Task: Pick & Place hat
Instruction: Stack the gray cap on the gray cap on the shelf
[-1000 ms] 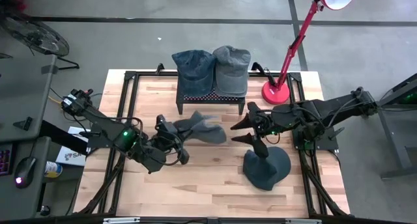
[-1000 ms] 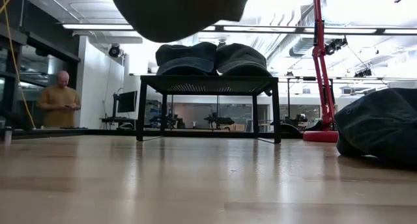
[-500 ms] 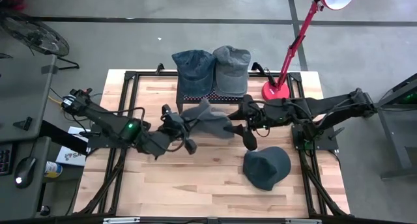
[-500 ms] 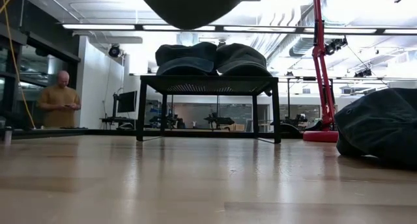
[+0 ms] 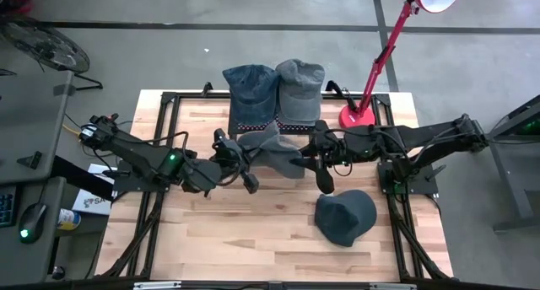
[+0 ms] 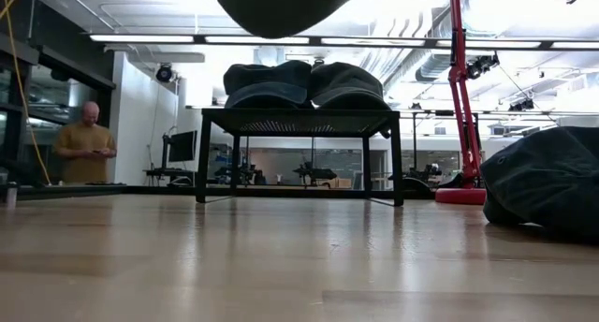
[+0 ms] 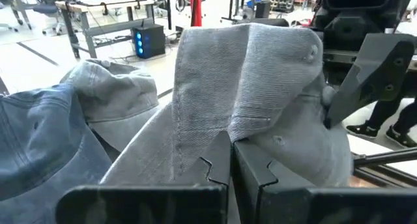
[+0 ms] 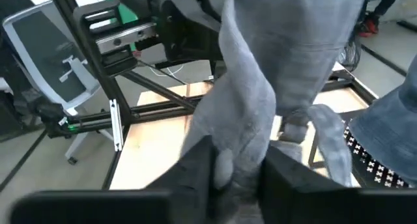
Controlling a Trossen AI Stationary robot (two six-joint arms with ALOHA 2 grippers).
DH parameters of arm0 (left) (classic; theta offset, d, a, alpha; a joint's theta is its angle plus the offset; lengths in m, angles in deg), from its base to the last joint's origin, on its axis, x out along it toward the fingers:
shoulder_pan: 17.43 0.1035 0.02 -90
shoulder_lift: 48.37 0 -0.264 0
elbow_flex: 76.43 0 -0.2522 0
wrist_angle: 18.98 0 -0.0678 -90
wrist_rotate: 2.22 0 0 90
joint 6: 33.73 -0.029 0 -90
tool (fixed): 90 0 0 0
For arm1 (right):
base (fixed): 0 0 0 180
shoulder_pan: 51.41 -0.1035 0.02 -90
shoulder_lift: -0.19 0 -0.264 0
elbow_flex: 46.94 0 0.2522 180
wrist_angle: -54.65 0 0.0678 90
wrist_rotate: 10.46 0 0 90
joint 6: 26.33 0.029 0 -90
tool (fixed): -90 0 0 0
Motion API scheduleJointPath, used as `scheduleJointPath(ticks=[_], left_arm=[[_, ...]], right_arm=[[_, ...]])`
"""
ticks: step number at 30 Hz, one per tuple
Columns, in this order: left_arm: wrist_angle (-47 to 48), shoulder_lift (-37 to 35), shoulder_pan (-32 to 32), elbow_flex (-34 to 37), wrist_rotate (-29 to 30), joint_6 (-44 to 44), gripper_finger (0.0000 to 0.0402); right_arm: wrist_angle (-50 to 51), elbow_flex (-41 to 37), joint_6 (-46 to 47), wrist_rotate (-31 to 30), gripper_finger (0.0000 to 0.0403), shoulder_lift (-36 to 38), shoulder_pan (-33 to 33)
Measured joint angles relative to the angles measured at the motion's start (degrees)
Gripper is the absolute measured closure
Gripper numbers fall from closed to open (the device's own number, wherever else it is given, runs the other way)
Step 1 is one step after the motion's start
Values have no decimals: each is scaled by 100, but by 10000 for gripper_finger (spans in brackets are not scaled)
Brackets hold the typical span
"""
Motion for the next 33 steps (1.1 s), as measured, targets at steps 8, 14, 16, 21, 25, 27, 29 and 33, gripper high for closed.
scheduleJointPath(ticks=[8, 14, 16, 21, 25, 27, 29, 33], left_arm=[[-116, 0, 105, 0, -142, -14, 401], [-554, 0, 222, 0, -93, -844, 385], [-820, 0, 280, 0, -82, -1315, 372], [-1592, -27, 286, 0, -45, -2688, 326], [-2528, -39, 425, 0, 149, -3673, 287], [-2703, -83, 635, -86, -44, -3862, 274], [-2444, -100, 964, -402, -599, -3830, 269], [-1189, -45, 1712, -1306, -1795, -3476, 267]], right_arm=[[-64, 0, -416, -167, 382, 159, 61], [-18, 0, -568, 478, 384, 565, 591], [14, 0, -676, 808, 384, 691, 825], [232, 0, -963, 1387, 384, 922, 1380], [323, 92, -1085, 2359, 384, 1022, 1961], [510, 302, -1241, 2870, 384, 975, 2252], [828, 578, -1421, 3350, 384, 856, 2519], [1745, 1472, -1901, 3953, 384, 440, 2982]])
